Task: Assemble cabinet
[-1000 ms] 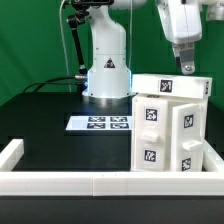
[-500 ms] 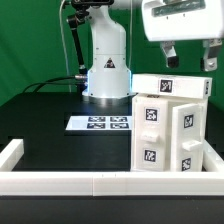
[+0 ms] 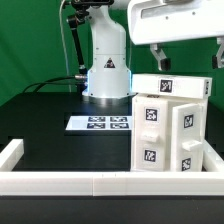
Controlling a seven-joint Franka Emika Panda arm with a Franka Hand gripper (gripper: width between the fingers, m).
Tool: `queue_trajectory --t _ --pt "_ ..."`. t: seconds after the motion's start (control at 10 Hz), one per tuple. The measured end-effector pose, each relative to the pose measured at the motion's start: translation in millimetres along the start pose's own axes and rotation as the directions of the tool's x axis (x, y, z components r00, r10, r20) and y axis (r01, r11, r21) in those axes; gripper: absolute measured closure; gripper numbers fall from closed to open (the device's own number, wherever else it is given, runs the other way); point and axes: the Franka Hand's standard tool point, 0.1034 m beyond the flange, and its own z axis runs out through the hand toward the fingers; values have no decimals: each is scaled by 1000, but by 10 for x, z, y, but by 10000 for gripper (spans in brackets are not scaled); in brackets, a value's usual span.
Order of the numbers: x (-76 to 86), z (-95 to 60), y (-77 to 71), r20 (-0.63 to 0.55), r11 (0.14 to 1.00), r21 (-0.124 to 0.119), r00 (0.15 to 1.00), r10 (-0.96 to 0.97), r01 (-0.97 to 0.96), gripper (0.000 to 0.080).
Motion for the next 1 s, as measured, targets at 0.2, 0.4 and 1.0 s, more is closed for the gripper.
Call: queue_trajectory --t 0.2,0.4,1.0 --pt "7 11 2 -26 968 -29 968 -249 248 2" --pt "-33 17 -27 -25 901 -56 902 -432 430 2" --pt "-48 71 40 22 496 -60 498 -867 866 2"
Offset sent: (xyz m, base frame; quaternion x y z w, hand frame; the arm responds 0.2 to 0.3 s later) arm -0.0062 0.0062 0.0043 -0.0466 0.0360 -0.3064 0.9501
